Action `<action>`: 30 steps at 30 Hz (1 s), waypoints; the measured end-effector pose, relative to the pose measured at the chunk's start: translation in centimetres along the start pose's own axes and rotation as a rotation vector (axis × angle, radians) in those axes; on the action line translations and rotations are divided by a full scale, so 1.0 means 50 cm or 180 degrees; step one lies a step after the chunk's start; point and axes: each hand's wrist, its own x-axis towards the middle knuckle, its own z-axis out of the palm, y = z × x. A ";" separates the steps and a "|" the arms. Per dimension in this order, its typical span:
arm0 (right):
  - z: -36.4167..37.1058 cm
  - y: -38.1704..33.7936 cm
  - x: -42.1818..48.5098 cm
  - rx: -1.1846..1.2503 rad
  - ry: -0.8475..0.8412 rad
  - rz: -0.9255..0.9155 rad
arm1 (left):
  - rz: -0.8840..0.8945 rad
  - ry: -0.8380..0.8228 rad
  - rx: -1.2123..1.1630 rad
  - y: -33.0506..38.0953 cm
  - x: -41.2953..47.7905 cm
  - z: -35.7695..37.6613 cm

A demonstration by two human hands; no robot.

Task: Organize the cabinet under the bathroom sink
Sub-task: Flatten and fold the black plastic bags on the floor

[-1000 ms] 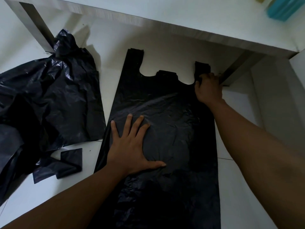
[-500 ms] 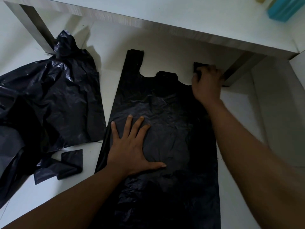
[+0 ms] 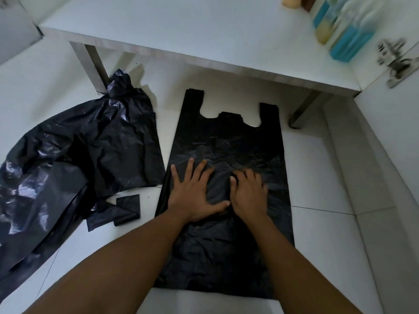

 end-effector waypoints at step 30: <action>-0.062 -0.161 -0.004 0.0939 0.0268 -0.0475 | -0.0642 0.1559 -0.0283 -0.198 -0.150 -0.223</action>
